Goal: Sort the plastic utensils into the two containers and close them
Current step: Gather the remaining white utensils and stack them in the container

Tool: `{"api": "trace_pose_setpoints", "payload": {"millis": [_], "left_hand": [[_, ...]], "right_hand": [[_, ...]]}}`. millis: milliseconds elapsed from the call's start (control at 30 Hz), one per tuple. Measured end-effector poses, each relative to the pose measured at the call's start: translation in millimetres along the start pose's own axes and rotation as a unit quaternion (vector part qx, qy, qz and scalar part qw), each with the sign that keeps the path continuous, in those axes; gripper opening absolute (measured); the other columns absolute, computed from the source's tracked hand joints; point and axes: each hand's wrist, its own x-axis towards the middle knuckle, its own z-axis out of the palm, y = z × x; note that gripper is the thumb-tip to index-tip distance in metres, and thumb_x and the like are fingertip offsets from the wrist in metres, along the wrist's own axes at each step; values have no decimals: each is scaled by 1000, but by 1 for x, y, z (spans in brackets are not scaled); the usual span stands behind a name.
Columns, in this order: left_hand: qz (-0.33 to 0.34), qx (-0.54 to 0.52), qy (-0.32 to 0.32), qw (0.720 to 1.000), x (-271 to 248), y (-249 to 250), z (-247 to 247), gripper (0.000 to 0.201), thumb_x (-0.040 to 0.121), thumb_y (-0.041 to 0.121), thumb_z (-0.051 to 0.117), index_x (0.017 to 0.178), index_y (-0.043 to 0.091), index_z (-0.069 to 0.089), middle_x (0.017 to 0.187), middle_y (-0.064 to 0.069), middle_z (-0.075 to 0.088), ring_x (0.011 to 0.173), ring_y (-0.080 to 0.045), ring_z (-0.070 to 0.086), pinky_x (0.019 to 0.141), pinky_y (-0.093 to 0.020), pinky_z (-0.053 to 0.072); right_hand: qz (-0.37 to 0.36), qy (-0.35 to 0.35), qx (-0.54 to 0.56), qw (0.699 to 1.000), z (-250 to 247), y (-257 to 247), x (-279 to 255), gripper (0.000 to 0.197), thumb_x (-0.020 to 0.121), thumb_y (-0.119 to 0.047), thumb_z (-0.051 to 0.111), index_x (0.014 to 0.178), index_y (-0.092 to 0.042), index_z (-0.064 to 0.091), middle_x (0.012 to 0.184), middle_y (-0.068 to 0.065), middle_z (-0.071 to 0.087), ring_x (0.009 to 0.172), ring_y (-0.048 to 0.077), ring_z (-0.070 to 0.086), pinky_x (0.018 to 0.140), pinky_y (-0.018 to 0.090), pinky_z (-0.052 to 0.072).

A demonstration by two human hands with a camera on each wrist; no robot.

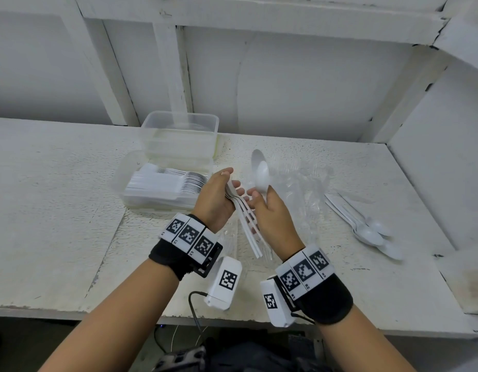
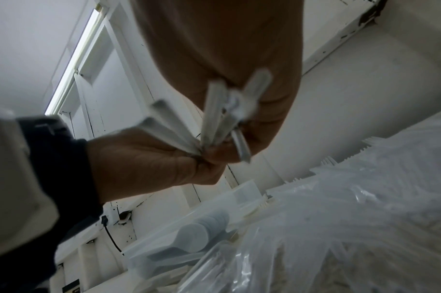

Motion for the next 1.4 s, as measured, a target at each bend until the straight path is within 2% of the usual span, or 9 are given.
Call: {"api": "trace_pose_setpoints", "payload": {"millis": [133, 233, 367, 733, 933, 1033, 1133, 1233, 1400], "left_hand": [[7, 3, 13, 1000, 1, 1, -3, 22, 100, 17, 32, 114, 8, 47, 78, -7, 47, 64, -16, 46, 61, -30, 43], [17, 38, 1, 999, -1, 2, -2, 23, 99, 18, 32, 111, 10, 50, 77, -5, 47, 61, -15, 45, 58, -27, 41], [15, 46, -16, 999, 0, -1, 1, 22, 98, 21, 34, 105, 7, 49, 79, -9, 46, 60, -16, 44, 55, -27, 40], [60, 59, -28, 996, 0, 0, -1, 9, 95, 8, 47, 96, 14, 53, 84, -1, 54, 61, -9, 55, 50, -20, 46], [54, 13, -17, 998, 1, 3, -9, 20, 94, -5, 38, 95, 9, 52, 85, -17, 61, 63, -20, 66, 58, -28, 57], [62, 4, 5, 998, 2, 6, -12, 22, 93, -6, 35, 95, 9, 50, 77, -15, 55, 56, -20, 58, 52, -25, 53], [64, 52, 22, 996, 4, 6, -13, 15, 96, 2, 39, 103, 10, 50, 74, -7, 50, 56, -14, 50, 49, -20, 47], [53, 69, 6, 996, 2, 2, -10, 9, 98, 12, 42, 104, 12, 49, 74, -3, 48, 61, -13, 48, 53, -21, 47], [28, 45, -30, 998, -1, -2, -6, 16, 99, 25, 42, 105, 11, 46, 82, -4, 50, 70, -15, 55, 63, -26, 54]], "right_hand": [[-19, 27, -41, 999, -8, 3, 2, 19, 101, -25, 33, 101, -20, 51, 76, -5, 52, 70, 6, 51, 66, 19, 43], [-7, -8, -11, 1000, -16, -1, 4, 20, 101, -24, 33, 96, -24, 53, 64, -3, 44, 56, 8, 43, 53, 25, 41], [25, -102, -24, 994, -17, -6, 6, 25, 100, -27, 35, 86, -26, 55, 54, -6, 34, 39, 3, 30, 38, 17, 27], [159, -214, 167, 949, -17, -8, 4, 29, 101, -26, 35, 85, -10, 52, 43, -3, 34, 32, 6, 26, 34, 12, 22], [109, -117, 28, 987, -15, -8, 1, 25, 101, -27, 33, 100, -11, 52, 59, 3, 49, 46, 13, 48, 45, 27, 45], [58, -31, -51, 997, -18, -4, -1, 22, 101, -28, 30, 119, -20, 40, 72, -6, 49, 55, 8, 47, 49, 21, 41], [7, -6, -74, 997, -17, -4, -4, 17, 101, -29, 28, 118, -28, 24, 74, -7, 46, 62, 8, 45, 54, 18, 36], [-47, -7, -107, 993, -9, -3, -3, 20, 101, -22, 33, 120, -26, 34, 71, -7, 45, 56, 6, 42, 49, 13, 34], [-81, 13, -155, 985, 1, 6, 5, 23, 95, -18, 47, 112, -21, 62, 89, 1, 59, 70, 3, 49, 66, 11, 38]]}}
